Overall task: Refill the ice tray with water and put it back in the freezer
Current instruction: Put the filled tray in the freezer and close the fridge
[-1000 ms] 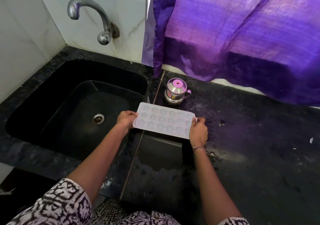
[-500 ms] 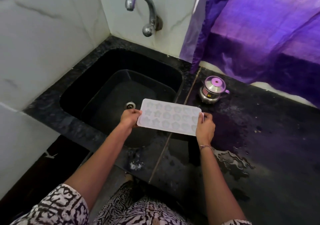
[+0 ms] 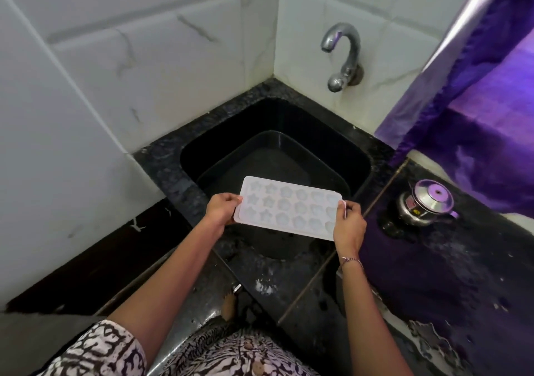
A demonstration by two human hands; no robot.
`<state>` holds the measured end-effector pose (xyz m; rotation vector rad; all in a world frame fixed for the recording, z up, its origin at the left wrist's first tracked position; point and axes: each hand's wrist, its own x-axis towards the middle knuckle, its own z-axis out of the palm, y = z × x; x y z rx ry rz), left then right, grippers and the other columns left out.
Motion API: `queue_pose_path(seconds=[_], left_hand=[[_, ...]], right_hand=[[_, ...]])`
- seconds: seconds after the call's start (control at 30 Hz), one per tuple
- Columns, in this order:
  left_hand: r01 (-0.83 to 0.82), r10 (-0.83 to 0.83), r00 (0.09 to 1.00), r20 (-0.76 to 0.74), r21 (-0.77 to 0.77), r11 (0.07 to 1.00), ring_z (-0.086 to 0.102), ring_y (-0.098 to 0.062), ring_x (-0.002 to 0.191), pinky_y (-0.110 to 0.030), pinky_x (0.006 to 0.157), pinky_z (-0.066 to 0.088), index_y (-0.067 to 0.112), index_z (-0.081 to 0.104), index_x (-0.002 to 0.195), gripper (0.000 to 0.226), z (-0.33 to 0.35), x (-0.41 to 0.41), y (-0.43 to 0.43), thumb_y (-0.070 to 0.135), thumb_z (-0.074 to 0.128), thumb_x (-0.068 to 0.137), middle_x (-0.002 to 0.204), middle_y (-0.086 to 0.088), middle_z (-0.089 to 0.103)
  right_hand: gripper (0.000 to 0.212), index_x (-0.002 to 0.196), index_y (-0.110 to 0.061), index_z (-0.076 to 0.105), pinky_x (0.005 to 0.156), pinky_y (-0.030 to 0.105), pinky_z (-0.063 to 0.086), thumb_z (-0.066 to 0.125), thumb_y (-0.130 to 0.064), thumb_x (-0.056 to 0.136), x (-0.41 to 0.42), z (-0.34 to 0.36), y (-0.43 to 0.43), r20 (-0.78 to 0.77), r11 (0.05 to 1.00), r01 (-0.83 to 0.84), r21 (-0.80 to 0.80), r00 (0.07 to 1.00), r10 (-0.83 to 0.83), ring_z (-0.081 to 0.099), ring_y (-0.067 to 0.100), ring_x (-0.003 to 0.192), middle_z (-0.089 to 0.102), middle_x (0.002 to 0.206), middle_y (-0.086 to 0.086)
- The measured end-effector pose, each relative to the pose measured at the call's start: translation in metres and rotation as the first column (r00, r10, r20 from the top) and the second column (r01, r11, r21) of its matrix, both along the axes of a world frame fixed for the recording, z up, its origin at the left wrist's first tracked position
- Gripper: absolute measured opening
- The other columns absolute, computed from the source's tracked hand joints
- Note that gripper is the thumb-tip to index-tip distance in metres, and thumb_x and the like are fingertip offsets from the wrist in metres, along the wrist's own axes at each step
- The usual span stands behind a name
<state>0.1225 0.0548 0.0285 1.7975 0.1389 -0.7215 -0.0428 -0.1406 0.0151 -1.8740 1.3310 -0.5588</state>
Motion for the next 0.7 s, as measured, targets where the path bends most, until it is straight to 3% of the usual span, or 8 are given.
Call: queue_pose_path(seconds=[0.23, 0.43, 0.6, 0.7], left_hand=[[-0.188, 0.188, 0.982, -0.012, -0.029, 0.982, 0.058, -0.014, 0.059, -0.018, 0.041, 0.048, 0.015, 0.061, 0.074, 0.020, 0.004, -0.027, 0.045, 0.012, 0.058, 0.093, 0.072, -0.004, 0.062], [-0.337, 0.336, 0.942, -0.023, -0.046, 0.941, 0.056, -0.013, 0.055, -0.027, 0.056, 0.048, 0.015, 0.063, 0.075, 0.019, 0.000, -0.063, 0.099, 0.015, 0.058, 0.093, 0.069, -0.003, 0.061], [-0.455, 0.454, 0.891, -0.028, -0.045, 0.890, 0.057, 0.000, 0.038, -0.015, 0.038, 0.045, 0.013, 0.061, 0.078, 0.019, 0.002, -0.091, 0.136, 0.012, 0.054, 0.095, 0.069, -0.003, 0.060], [-0.514, 0.513, 0.858, -0.035, -0.039, 0.857, 0.060, -0.006, 0.045, -0.016, 0.039, 0.047, 0.013, 0.061, 0.078, 0.019, 0.001, -0.104, 0.157, 0.011, 0.053, 0.095, 0.070, -0.004, 0.061]], right_hand=[[0.030, 0.111, -0.005, 0.058, 0.071, 0.032, 0.038, 0.047, -0.030, 0.097, 0.014, 0.002, 0.014, 0.068, 0.985, -0.169, -0.015, 0.983, 0.170, 0.060, 0.035, 0.095, 0.066, 0.100, 0.019], [0.029, 0.109, -0.004, 0.058, 0.070, 0.029, 0.039, 0.049, -0.029, 0.097, 0.017, -0.003, 0.049, 0.121, 0.946, -0.323, 0.015, 0.940, 0.319, 0.060, 0.033, 0.094, 0.067, 0.100, 0.018], [0.028, 0.106, -0.005, 0.059, 0.074, 0.035, 0.044, 0.049, -0.029, 0.096, 0.023, -0.005, 0.081, 0.117, 0.903, -0.428, 0.027, 0.899, 0.422, 0.061, 0.034, 0.093, 0.067, 0.098, 0.018], [0.028, 0.106, -0.006, 0.059, 0.074, 0.035, 0.045, 0.049, -0.030, 0.096, 0.029, -0.005, 0.099, 0.105, 0.872, -0.488, 0.029, 0.870, 0.483, 0.061, 0.033, 0.092, 0.067, 0.097, 0.017]])
